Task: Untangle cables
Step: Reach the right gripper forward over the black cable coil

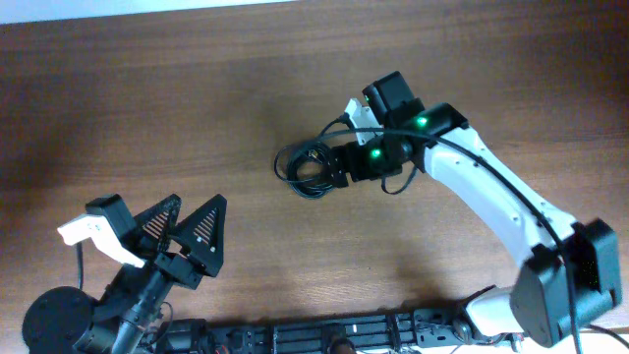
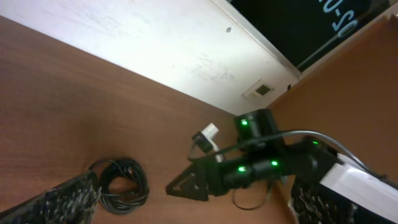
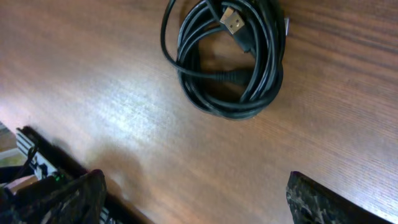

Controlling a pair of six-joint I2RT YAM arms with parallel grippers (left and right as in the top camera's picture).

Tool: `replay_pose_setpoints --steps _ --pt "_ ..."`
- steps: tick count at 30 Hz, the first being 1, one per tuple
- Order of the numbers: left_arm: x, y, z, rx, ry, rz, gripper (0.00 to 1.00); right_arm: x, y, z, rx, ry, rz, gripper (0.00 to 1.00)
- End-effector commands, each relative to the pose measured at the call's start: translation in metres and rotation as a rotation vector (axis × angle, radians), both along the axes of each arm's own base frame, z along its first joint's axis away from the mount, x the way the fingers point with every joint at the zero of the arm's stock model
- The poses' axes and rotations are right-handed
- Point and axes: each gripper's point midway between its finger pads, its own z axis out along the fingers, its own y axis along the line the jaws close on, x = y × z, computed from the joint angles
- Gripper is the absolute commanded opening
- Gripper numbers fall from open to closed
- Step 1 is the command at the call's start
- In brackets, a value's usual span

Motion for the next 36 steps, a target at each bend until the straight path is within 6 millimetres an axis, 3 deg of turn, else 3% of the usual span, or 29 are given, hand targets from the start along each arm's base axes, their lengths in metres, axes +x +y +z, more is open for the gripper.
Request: replay_pose_setpoints --steps 1,7,11,15,24,28,30,32,33,34,36 --pt "0.0 0.002 0.006 0.098 -0.068 -0.01 0.99 0.011 0.004 -0.01 0.001 0.038 -0.097 0.88" --pt "0.0 0.002 0.005 0.275 -0.158 -0.046 0.99 0.036 -0.013 -0.02 -0.085 0.035 -0.343 0.87" --pt "0.006 0.001 -0.008 0.308 -0.142 -0.063 0.99 0.049 -0.02 -0.025 -0.125 -0.013 -0.387 0.88" --pt "0.009 -0.019 -0.007 0.305 -0.173 -0.199 0.99 0.064 -0.014 -0.036 -0.131 -0.085 -0.299 0.87" --pt "0.035 -0.024 -0.021 0.287 -0.095 -0.239 0.99 0.067 -0.001 -0.084 -0.14 -0.072 -0.118 0.87" --pt "0.043 -0.027 -0.025 0.276 -0.073 -0.263 0.99 0.064 0.003 -0.109 -0.139 -0.018 -0.102 0.68" --pt "0.045 -0.027 -0.027 0.275 -0.062 -0.264 0.99 0.062 0.006 -0.117 -0.128 -0.002 -0.082 0.49" --pt "0.047 -0.027 -0.029 0.274 -0.055 -0.265 0.99 0.057 0.017 -0.118 -0.065 0.017 -0.031 0.43" --pt "0.047 -0.027 -0.028 0.275 -0.058 -0.264 0.99 0.057 0.019 -0.117 -0.055 0.013 -0.029 0.15" --pt "0.048 -0.027 -0.028 0.275 -0.063 -0.264 0.99 0.059 0.02 -0.117 -0.05 0.008 -0.03 0.04" --pt "0.049 -0.027 -0.026 0.276 -0.072 -0.263 0.99 0.06 0.023 -0.112 -0.031 0.006 -0.024 0.04"
